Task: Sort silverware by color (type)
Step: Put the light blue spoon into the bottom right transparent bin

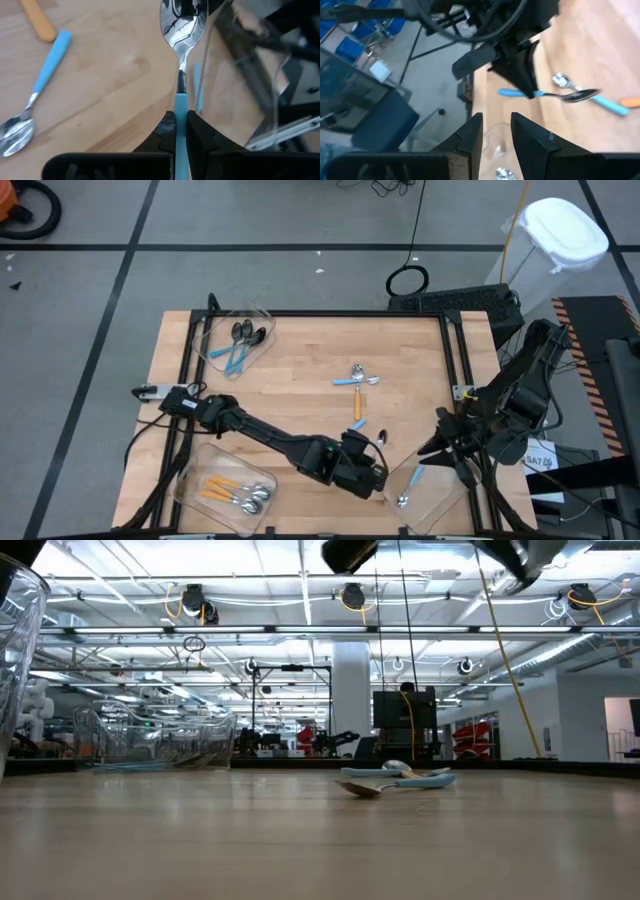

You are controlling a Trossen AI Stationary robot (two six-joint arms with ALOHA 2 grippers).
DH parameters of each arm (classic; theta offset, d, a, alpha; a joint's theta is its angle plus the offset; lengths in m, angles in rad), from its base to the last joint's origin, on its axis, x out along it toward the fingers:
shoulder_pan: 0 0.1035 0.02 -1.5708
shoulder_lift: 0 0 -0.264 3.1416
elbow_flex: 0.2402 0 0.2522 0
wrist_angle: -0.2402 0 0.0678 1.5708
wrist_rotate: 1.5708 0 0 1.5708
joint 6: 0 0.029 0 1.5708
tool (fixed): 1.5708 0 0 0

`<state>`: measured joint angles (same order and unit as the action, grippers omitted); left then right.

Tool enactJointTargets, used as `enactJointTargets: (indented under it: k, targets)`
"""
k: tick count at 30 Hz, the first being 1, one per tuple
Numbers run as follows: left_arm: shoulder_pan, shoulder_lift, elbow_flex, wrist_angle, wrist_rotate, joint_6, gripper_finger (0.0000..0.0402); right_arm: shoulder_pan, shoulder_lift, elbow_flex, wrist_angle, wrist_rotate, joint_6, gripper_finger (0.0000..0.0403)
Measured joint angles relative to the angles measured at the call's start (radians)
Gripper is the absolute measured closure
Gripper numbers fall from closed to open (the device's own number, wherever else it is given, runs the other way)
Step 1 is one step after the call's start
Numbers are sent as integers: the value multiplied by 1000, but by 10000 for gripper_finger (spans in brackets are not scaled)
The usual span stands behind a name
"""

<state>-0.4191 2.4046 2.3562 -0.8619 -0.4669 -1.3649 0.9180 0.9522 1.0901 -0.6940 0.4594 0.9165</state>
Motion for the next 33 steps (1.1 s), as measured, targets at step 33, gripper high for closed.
enactJointTargets:
  k: [33]
  targets:
    - [80,1,0,449,-376,-12,388,60,29,0,-200,300,190,303]
